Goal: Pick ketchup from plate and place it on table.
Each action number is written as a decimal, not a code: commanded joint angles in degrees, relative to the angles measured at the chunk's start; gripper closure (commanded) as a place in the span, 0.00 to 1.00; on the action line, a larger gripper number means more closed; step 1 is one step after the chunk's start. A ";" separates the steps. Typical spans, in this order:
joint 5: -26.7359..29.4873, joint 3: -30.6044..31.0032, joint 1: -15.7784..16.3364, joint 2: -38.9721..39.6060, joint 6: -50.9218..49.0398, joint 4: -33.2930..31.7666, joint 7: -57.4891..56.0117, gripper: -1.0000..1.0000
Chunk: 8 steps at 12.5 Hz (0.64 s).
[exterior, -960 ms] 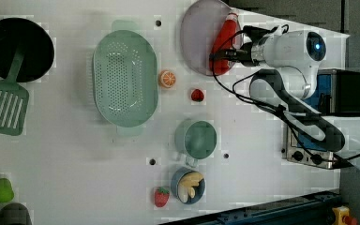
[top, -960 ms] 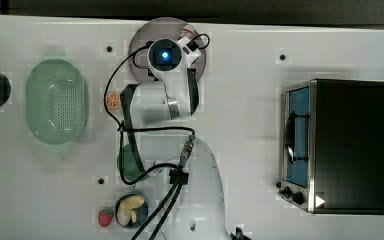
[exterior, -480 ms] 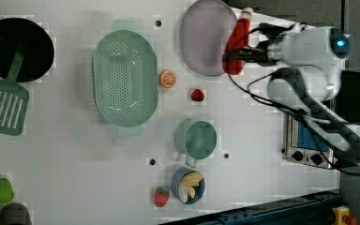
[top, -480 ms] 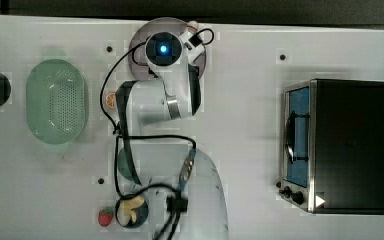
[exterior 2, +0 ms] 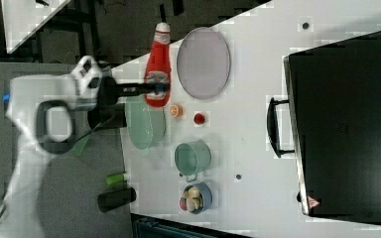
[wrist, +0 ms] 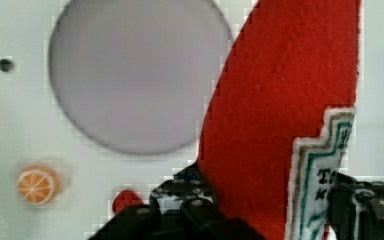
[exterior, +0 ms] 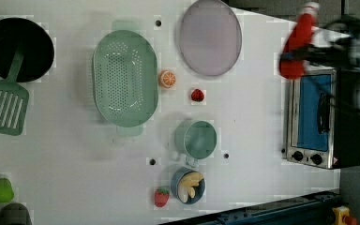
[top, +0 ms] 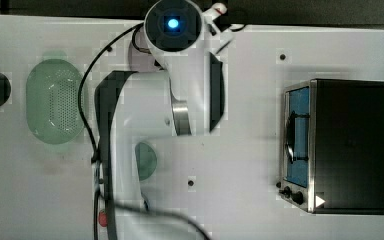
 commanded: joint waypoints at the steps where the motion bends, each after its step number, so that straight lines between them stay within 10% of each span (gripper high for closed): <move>1: 5.18 -2.29 -3.36 -5.23 -6.44 -4.49 1.37 0.39; 8: 5.67 -5.03 -4.25 -14.71 1.78 -23.62 3.09 0.39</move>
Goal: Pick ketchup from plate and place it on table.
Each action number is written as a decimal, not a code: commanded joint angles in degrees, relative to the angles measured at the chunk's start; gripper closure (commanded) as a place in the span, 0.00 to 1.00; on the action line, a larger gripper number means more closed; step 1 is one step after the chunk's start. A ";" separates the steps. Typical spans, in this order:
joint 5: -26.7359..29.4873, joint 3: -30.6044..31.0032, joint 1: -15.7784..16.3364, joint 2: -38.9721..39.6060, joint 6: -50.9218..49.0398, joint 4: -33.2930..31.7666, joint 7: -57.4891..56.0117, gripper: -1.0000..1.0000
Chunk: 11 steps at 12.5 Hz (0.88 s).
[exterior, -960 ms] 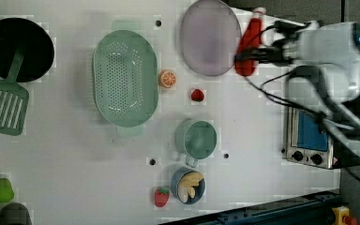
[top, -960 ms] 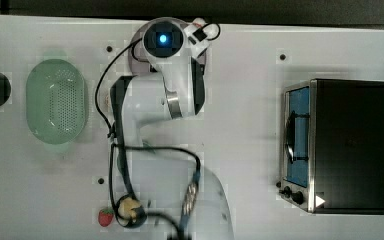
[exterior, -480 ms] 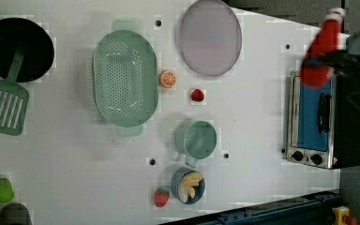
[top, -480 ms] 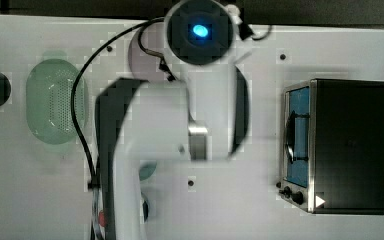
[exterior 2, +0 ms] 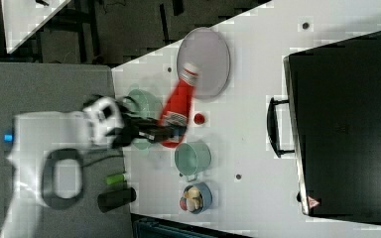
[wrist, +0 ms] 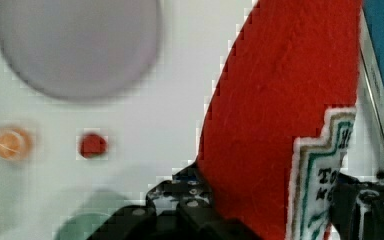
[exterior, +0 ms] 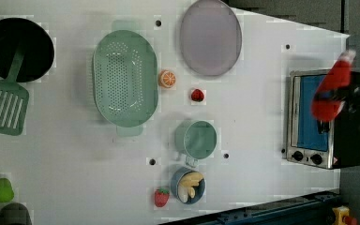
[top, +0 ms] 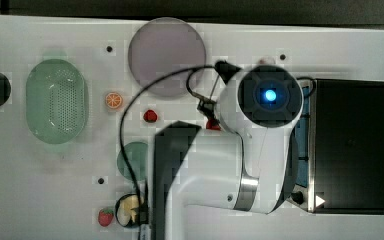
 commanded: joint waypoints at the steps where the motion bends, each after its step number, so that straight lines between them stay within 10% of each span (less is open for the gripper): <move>1: 0.29 1.01 0.35 0.91 7.47 -8.24 2.95 0.39; 9: 0.31 2.29 0.73 11.21 31.35 -18.64 2.98 0.39; 11: 0.30 2.17 0.59 11.11 30.97 -18.60 2.97 0.25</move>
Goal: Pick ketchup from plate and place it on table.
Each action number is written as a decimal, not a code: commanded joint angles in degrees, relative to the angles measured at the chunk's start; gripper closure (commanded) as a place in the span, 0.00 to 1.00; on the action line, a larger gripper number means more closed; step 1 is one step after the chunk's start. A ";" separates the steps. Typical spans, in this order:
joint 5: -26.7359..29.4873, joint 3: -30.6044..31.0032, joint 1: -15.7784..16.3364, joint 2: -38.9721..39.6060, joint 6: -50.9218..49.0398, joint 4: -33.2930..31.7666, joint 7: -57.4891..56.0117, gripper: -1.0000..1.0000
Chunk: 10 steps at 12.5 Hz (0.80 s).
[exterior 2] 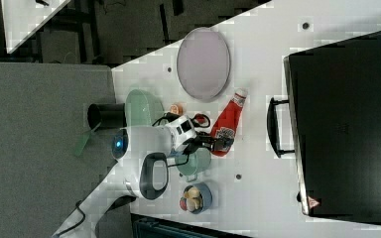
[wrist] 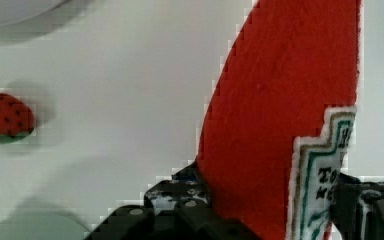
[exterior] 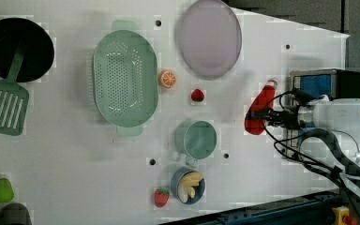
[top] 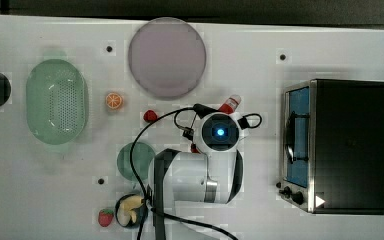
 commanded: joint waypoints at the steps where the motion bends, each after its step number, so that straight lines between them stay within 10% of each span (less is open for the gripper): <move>1: 0.40 -0.30 -0.31 -3.28 0.71 0.61 2.08 0.14; 3: 0.40 -0.09 -0.28 -4.87 0.59 0.67 2.07 0.00; 10: 0.40 1.35 0.41 -16.69 -14.60 6.58 21.62 0.00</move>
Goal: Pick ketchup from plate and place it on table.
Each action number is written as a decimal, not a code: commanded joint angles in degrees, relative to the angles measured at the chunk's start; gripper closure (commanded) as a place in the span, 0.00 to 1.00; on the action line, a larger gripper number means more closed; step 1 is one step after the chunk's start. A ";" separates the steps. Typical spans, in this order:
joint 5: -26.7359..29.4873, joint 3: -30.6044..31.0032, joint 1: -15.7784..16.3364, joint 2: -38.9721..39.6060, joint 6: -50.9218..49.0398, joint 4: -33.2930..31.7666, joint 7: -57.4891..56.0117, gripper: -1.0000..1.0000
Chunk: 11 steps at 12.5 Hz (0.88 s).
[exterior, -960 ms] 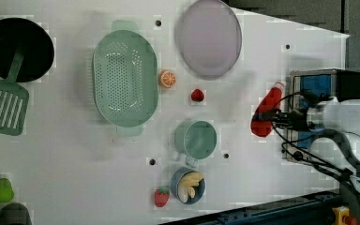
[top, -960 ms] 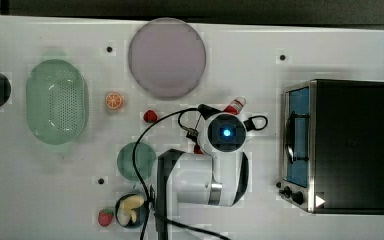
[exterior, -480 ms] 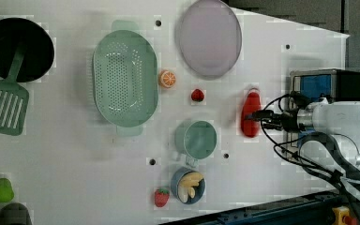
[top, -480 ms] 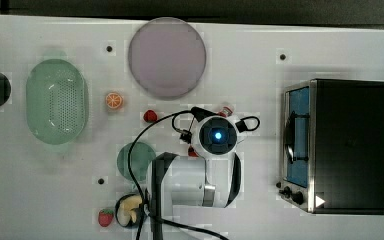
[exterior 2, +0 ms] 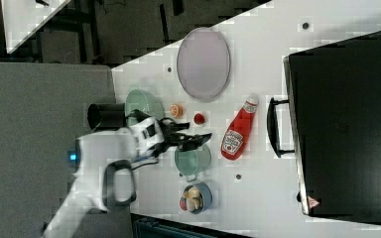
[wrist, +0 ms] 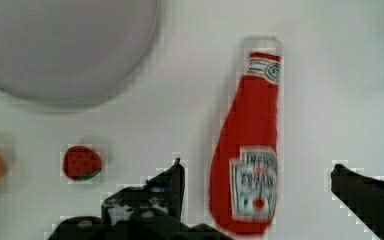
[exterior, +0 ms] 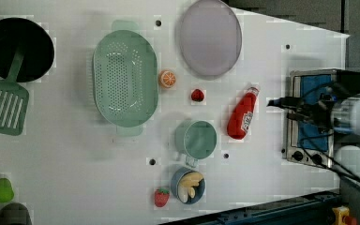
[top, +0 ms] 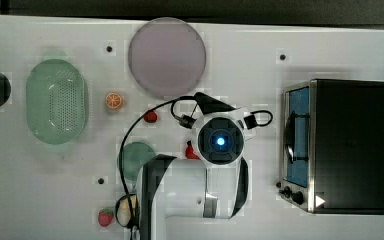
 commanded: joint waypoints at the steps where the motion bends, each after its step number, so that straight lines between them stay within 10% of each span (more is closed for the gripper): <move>1: 0.22 1.23 0.19 -4.24 -10.46 6.73 14.95 0.00; 11: 0.19 1.11 -0.19 -5.01 -39.58 32.44 15.35 0.00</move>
